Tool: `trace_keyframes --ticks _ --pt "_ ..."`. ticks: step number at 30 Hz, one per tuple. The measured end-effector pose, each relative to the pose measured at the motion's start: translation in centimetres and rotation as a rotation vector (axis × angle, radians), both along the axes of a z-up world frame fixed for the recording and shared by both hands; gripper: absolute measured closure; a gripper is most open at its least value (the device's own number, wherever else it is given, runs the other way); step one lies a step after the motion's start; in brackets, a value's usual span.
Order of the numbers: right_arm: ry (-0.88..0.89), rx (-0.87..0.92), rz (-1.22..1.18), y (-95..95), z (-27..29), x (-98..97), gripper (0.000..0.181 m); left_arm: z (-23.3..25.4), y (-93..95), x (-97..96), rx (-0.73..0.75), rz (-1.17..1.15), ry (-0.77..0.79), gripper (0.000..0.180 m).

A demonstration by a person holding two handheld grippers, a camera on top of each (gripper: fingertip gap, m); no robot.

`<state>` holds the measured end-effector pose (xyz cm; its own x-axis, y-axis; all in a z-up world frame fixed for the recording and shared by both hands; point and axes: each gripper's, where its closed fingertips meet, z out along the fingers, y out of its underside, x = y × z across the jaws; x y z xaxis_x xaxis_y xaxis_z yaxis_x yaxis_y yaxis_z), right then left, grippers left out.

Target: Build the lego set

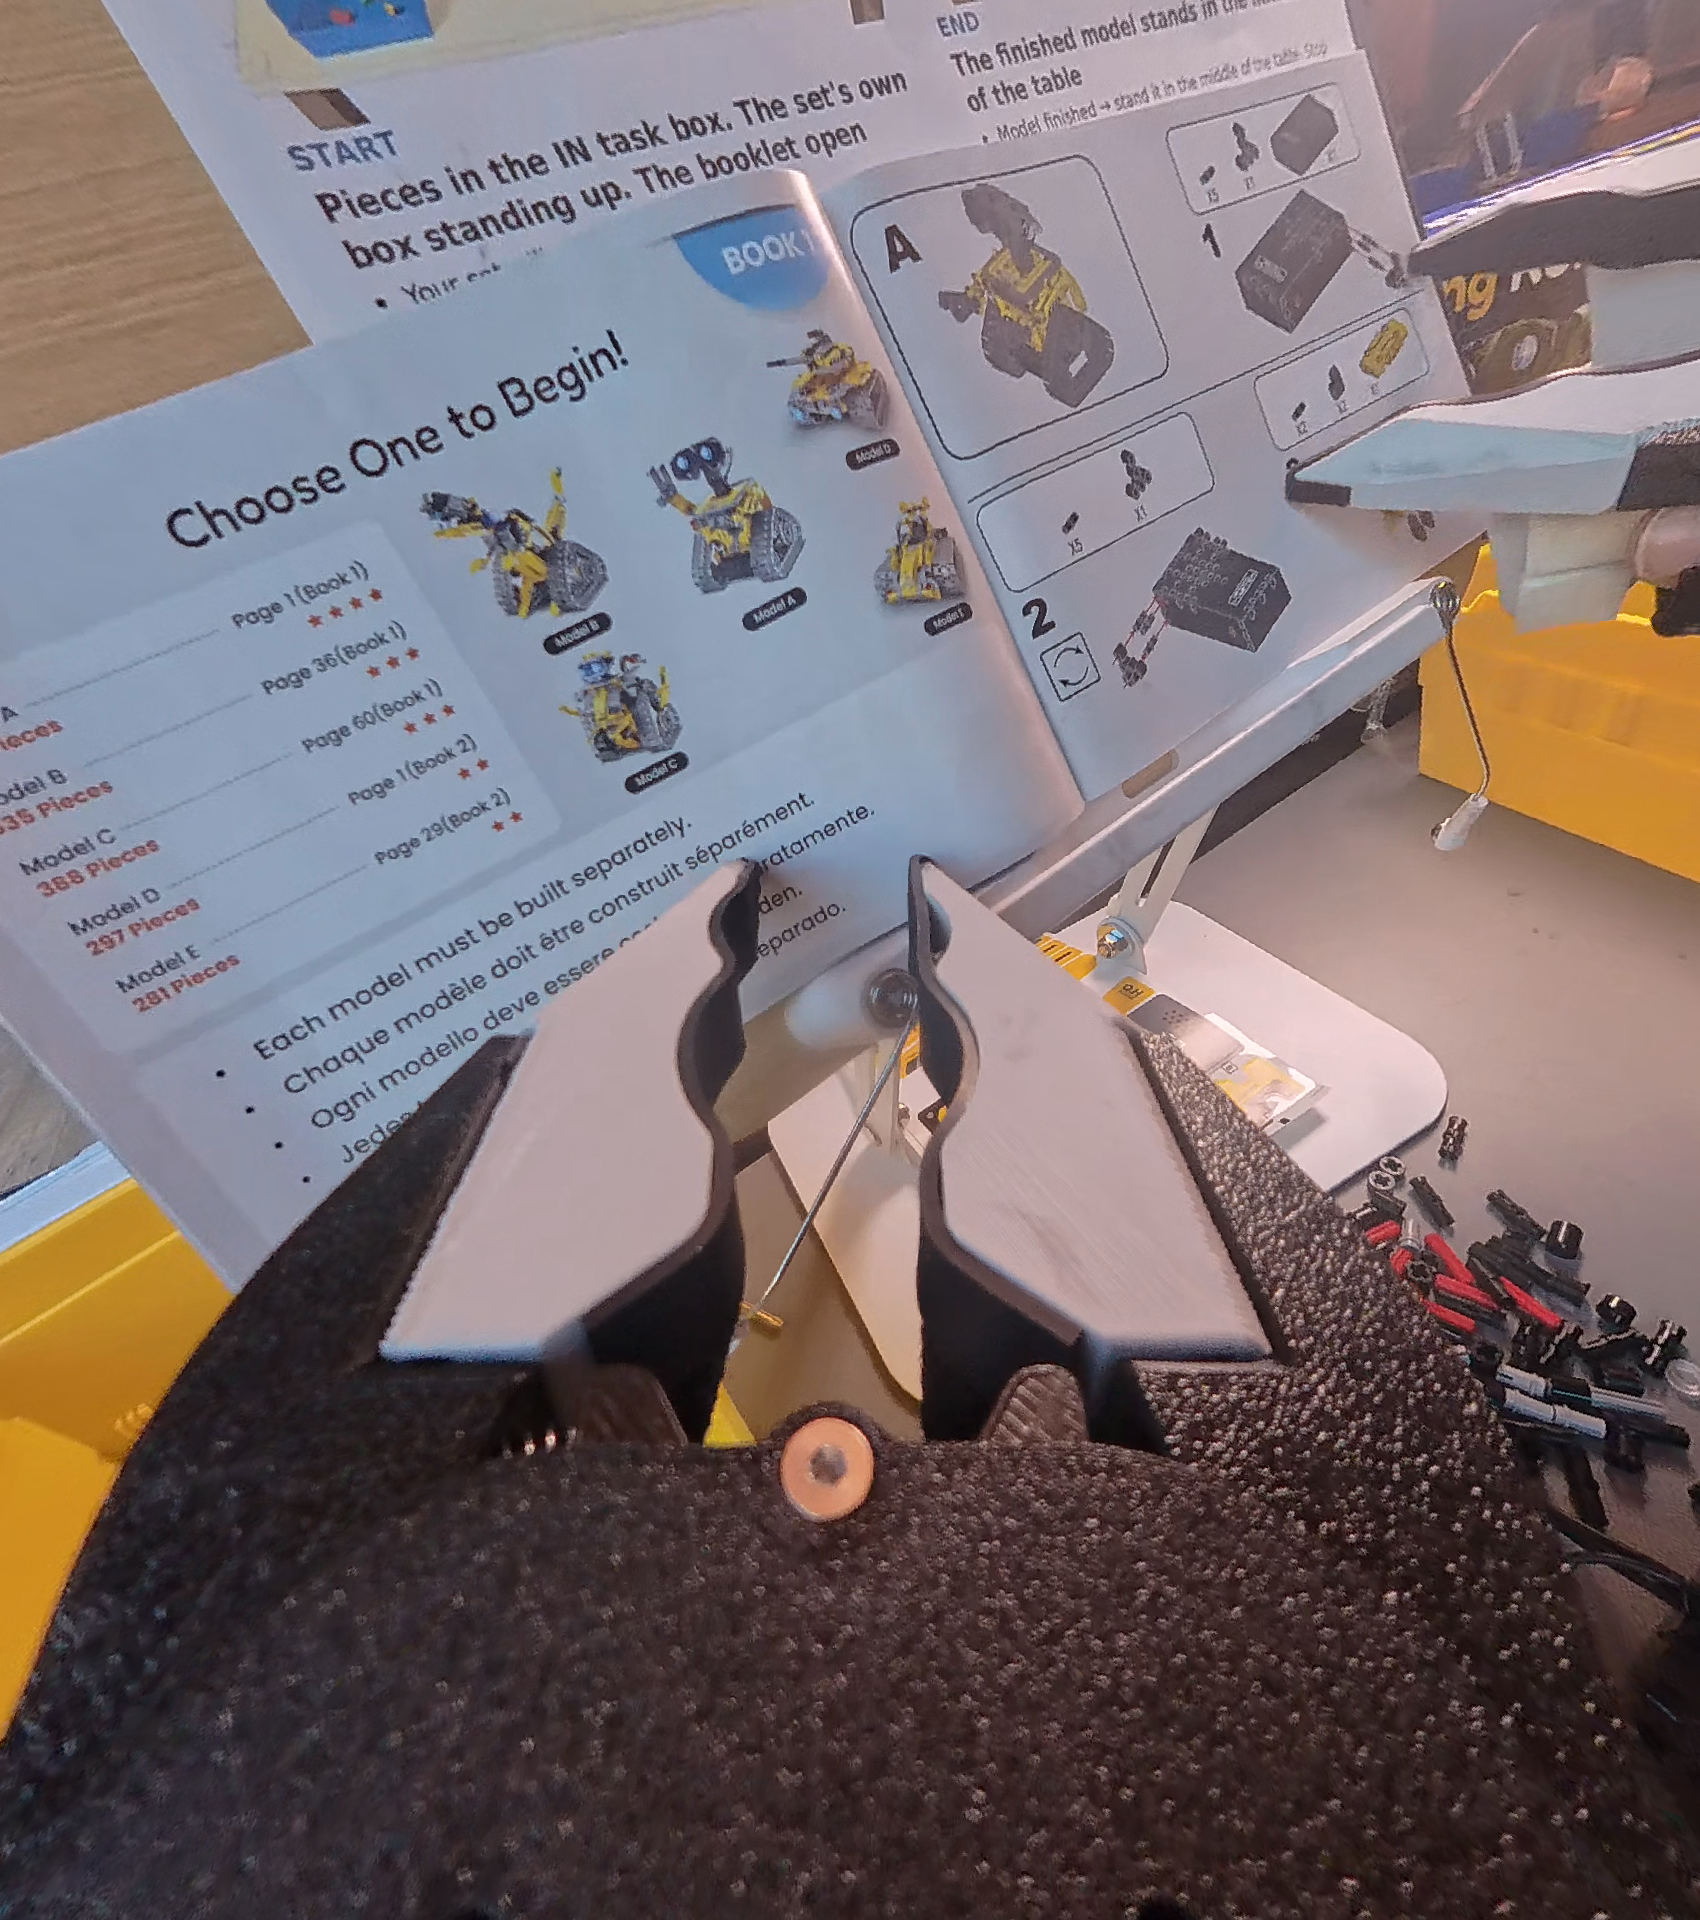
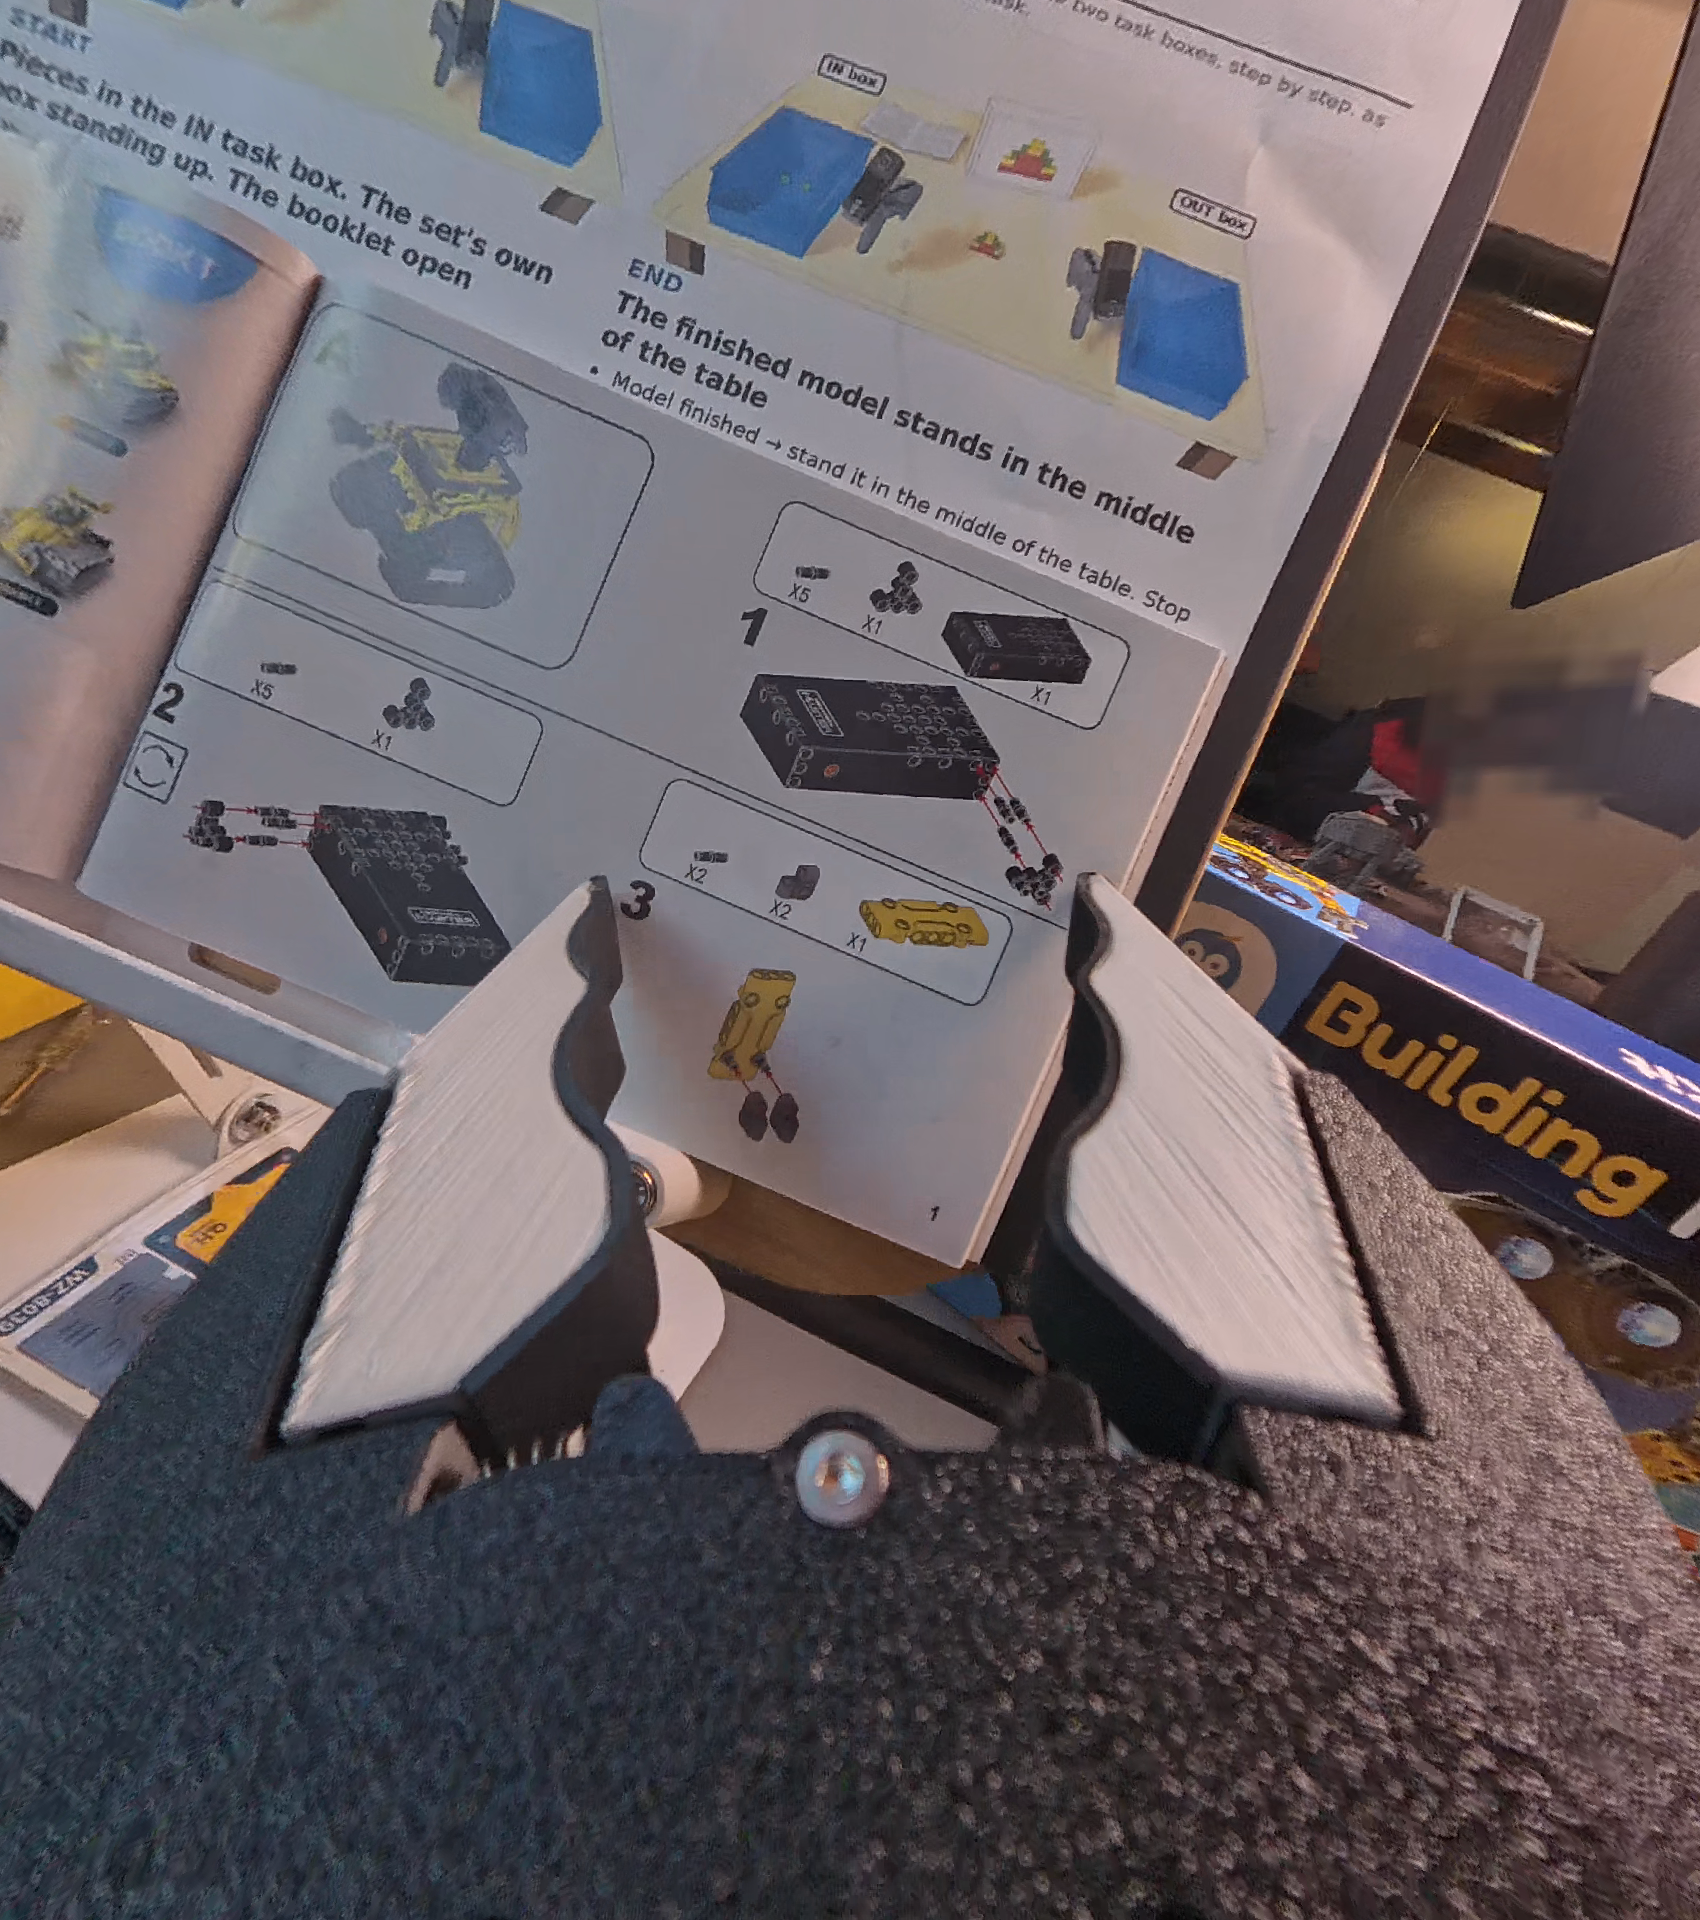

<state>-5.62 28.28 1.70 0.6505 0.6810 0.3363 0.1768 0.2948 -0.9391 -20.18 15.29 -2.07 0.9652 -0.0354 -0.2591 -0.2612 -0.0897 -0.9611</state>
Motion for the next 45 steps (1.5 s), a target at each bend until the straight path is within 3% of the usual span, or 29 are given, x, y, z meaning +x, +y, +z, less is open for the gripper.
trace_keyframes --ticks 8,15,20,23,29,32,37,41,45 --pt "-0.002 -0.042 0.160 -2.3 -0.4 -1.8 0.121 0.0 -0.2 0.2 0.004 -0.009 0.002 0.150" --pt "-0.035 -0.066 0.338 -5.4 -1.2 -4.1 0.123 2.4 -1.1 2.4 0.095 -0.134 -0.066 0.138" --pt "-0.091 -0.018 0.388 -7.5 -1.6 -5.6 0.115 3.9 -1.8 5.3 0.114 -0.323 -0.254 0.122" --pt "-0.104 -0.004 0.444 -9.3 -1.6 -6.5 0.115 3.9 -1.8 6.2 0.102 -0.356 -0.287 0.118" --pt "-0.175 0.060 0.553 -12.6 -2.5 -8.1 0.112 2.6 -1.2 4.2 0.079 -0.234 -0.229 0.155" --pt "-0.110 0.085 0.595 -13.4 -1.4 -7.8 0.113 2.8 -1.6 3.1 0.093 -0.267 -0.358 0.159" --pt "0.195 0.005 0.560 -11.2 3.0 -5.0 0.110 4.0 -2.5 1.9 0.141 -0.429 -0.696 0.158" --pt "0.201 -0.117 0.698 -12.8 2.4 -5.8 0.114 4.2 -2.9 1.6 0.143 -0.515 -0.830 0.154" --pt "0.095 -0.090 0.781 -16.8 0.5 -8.5 0.121 5.1 -3.6 1.5 0.156 -0.556 -0.856 0.146"
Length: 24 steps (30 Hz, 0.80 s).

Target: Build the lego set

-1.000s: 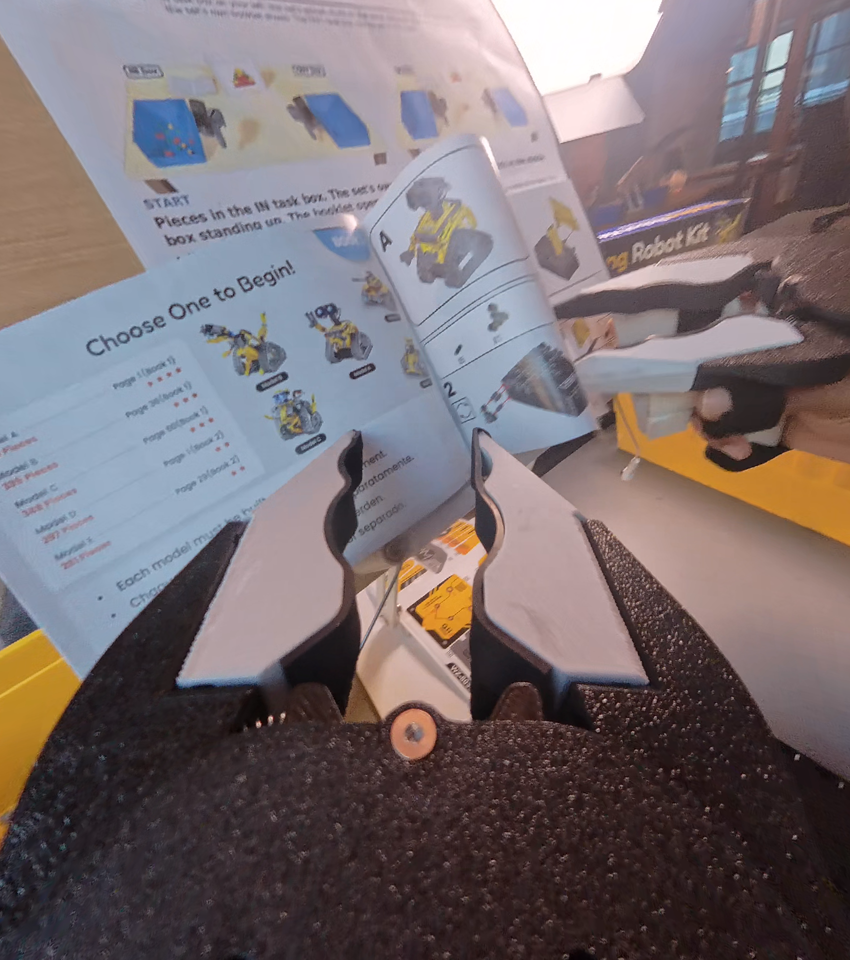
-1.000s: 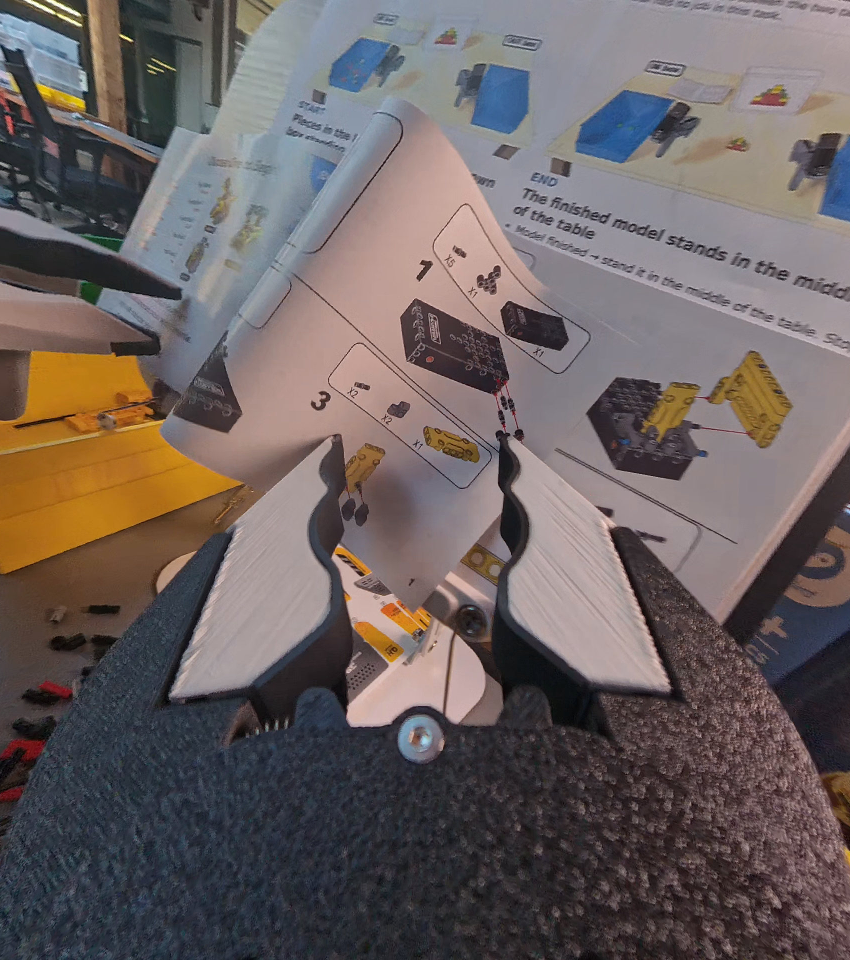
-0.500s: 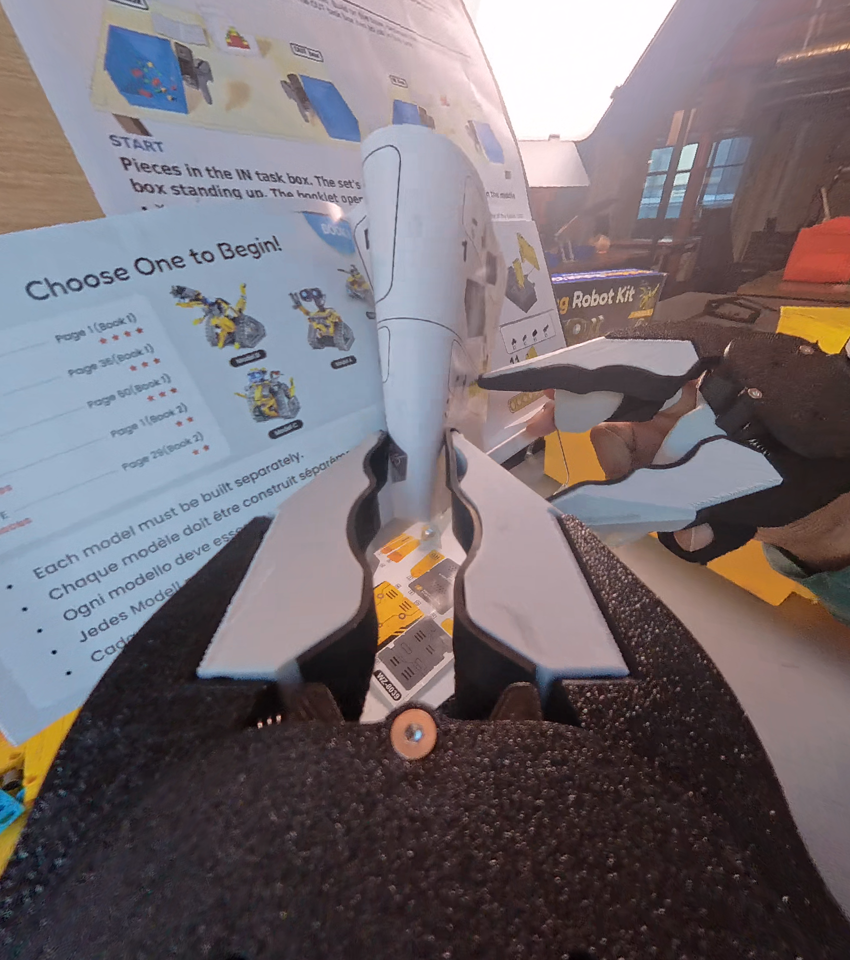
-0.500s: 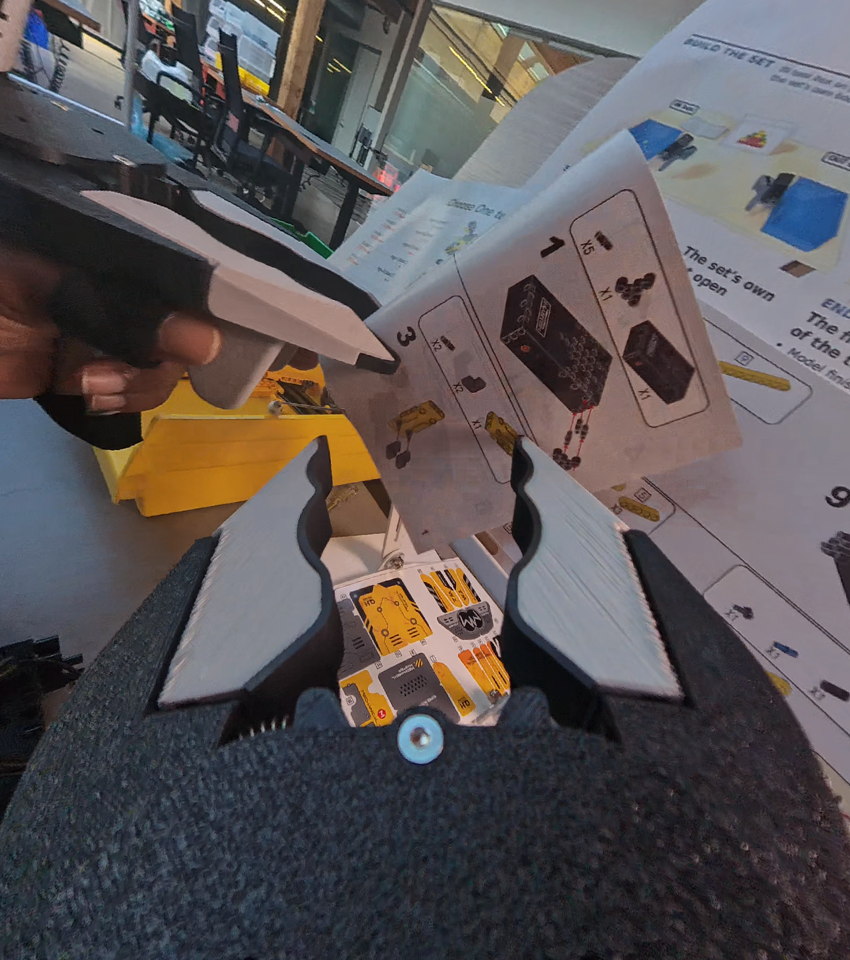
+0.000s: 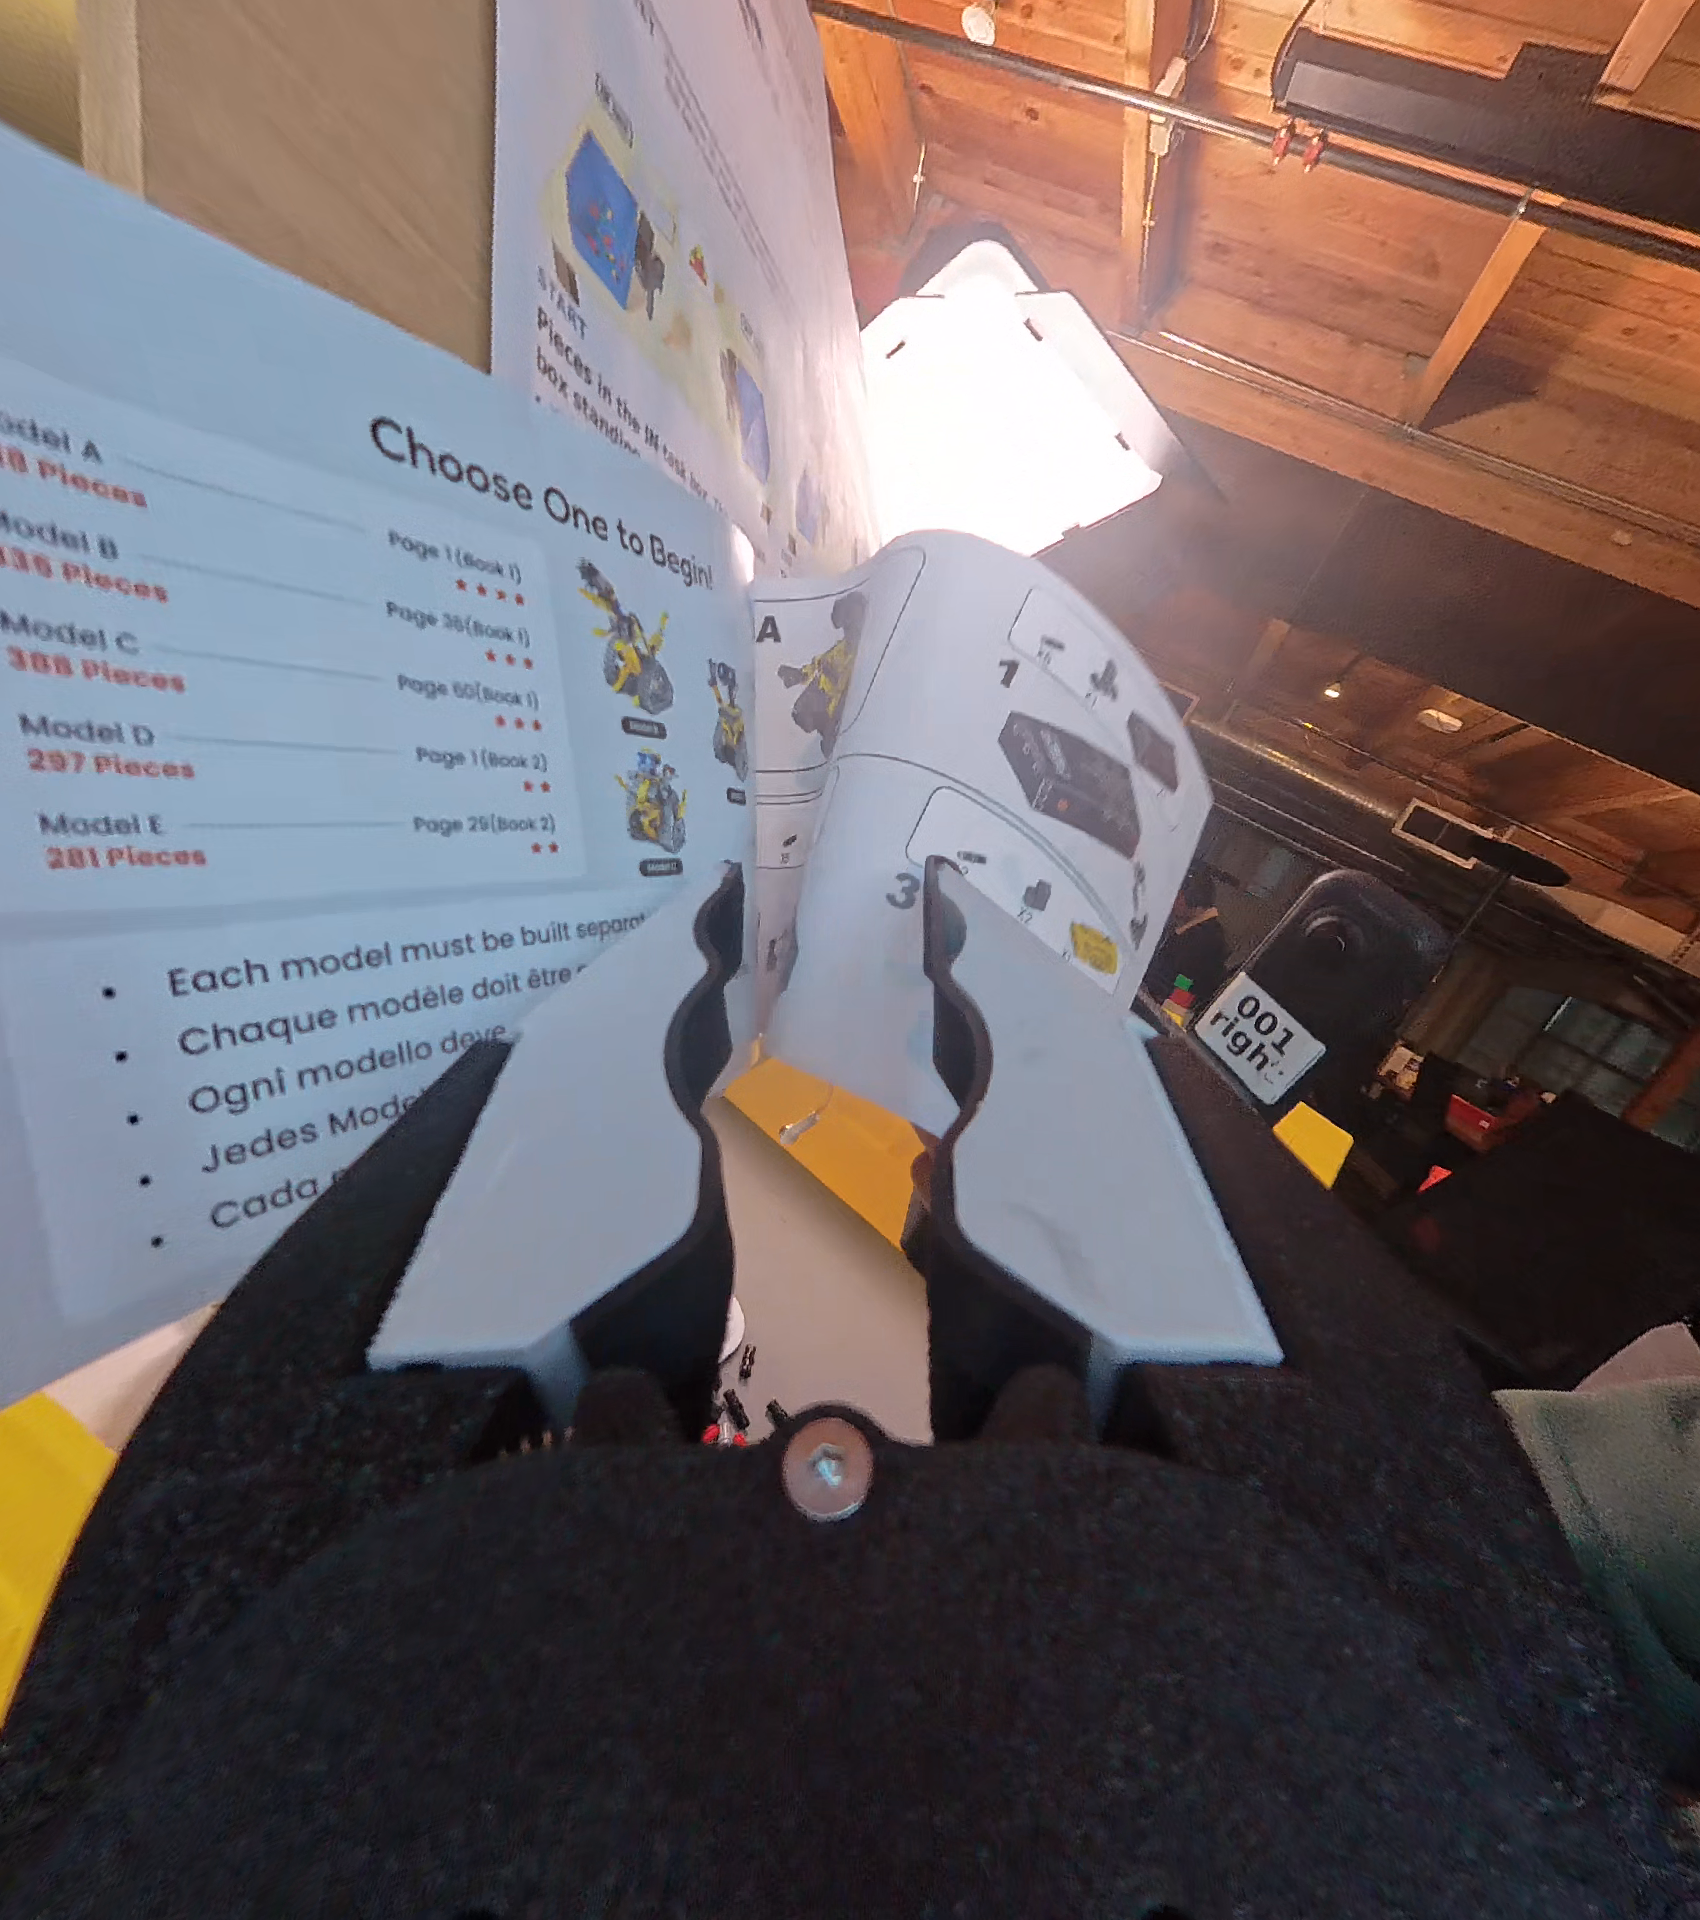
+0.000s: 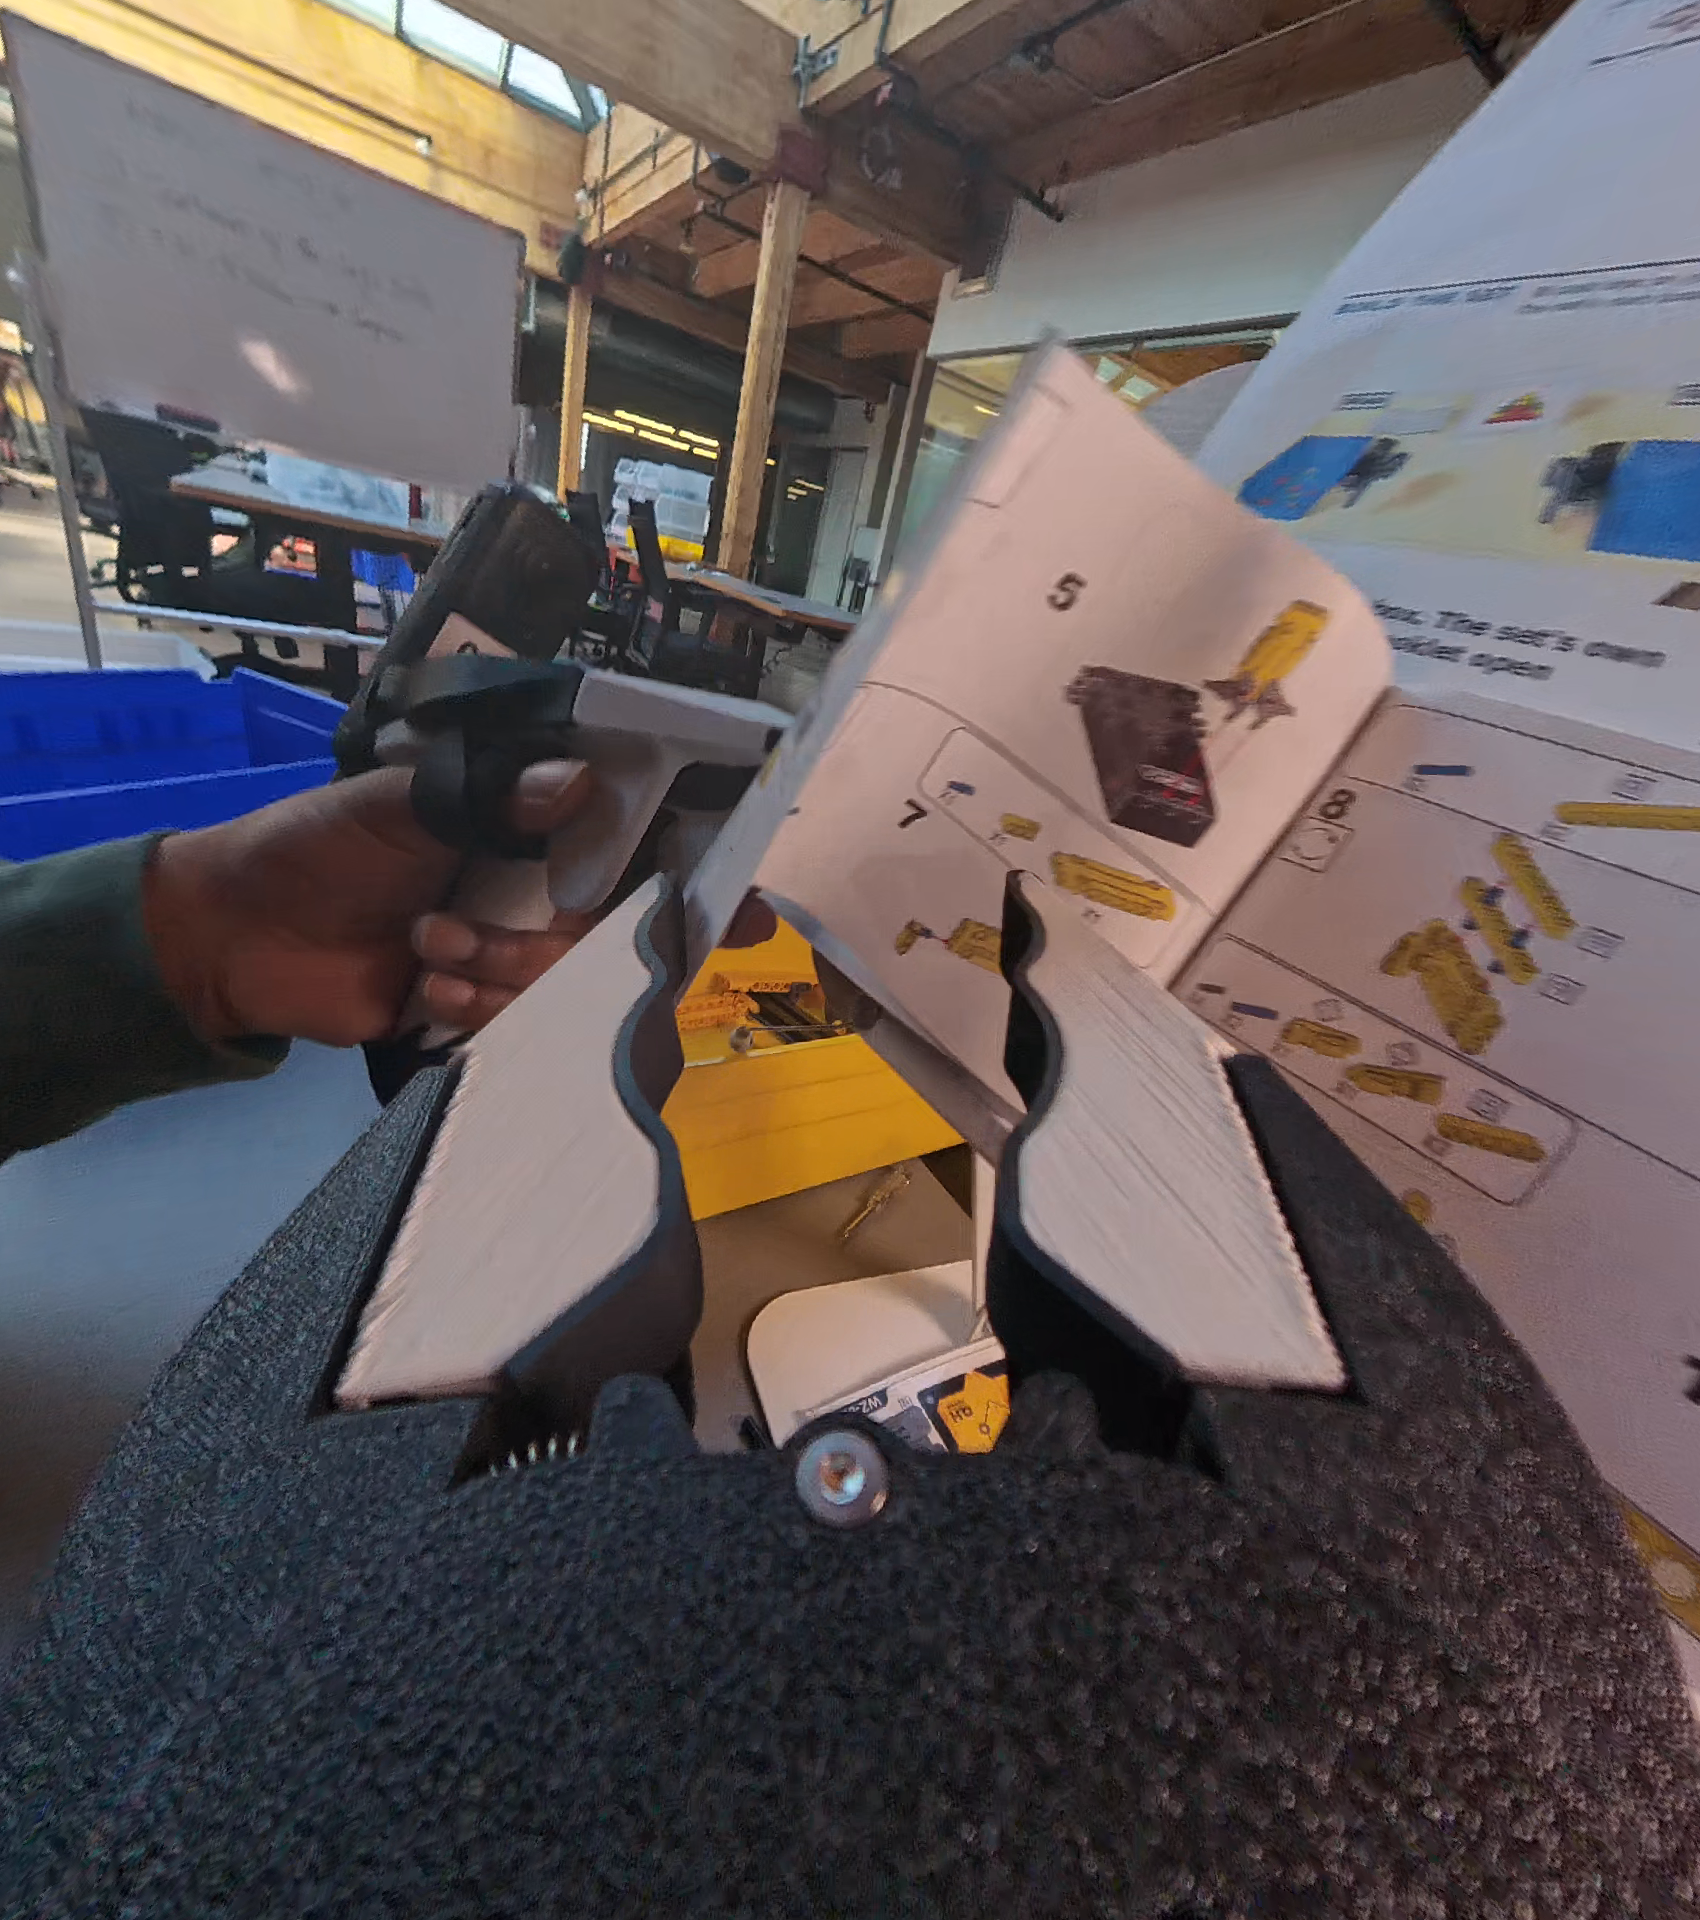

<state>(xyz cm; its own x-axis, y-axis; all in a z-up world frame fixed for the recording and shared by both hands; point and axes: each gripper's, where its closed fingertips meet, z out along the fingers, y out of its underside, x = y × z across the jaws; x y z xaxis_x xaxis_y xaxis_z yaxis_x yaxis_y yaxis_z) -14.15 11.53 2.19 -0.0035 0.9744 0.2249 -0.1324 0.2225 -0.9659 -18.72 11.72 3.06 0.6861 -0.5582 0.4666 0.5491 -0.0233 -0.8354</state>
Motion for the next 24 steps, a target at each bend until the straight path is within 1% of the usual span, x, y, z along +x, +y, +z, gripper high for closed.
trace_keyframes --ticks 2,4,7,9,12,15,17,18,19,22,24 --pt "-0.039 0.067 0.003 -1.6 -1.2 -1.2 0.127 1.1 -0.8 -0.1 0.026 0.001 0.024 0.137" --pt "-0.063 0.120 -0.016 -2.5 -2.0 -2.1 0.132 2.7 -2.0 0.1 0.062 0.003 0.086 0.128" --pt "-0.068 0.164 -0.031 -3.5 -2.4 -2.7 0.129 4.7 -4.0 1.2 0.091 0.016 0.262 0.122" --pt "-0.053 0.161 -0.035 -3.7 -2.1 -2.7 0.125 5.4 -4.9 1.7 0.089 0.060 0.384 0.121" --pt "-0.039 0.153 -0.061 -3.2 -1.8 -2.5 0.122 5.5 -5.6 2.9 0.065 0.069 0.510 0.117" --pt "-0.054 0.154 -0.080 -2.8 -2.1 -2.5 0.119 4.9 -5.6 4.1 0.026 0.047 0.570 0.114" --pt "-0.064 0.146 -0.083 -2.7 -2.4 -2.7 0.118 4.8 -5.6 4.5 0.021 0.020 0.560 0.115" --pt "-0.069 0.146 -0.081 -2.8 -2.5 -2.7 0.117 4.6 -5.6 4.5 0.009 0.007 0.551 0.118" --pt "-0.073 0.149 -0.081 -2.8 -2.6 -2.8 0.117 4.3 -5.5 4.2 -0.012 0.010 0.553 0.125" --pt "-0.082 0.156 -0.079 -2.9 -2.8 -2.9 0.115 3.0 -4.9 2.4 -0.073 0.071 0.587 0.156" --pt "-0.085 0.152 -0.077 -2.8 -2.9 -2.9 0.115 2.5 -4.6 1.6 -0.094 0.091 0.580 0.167"
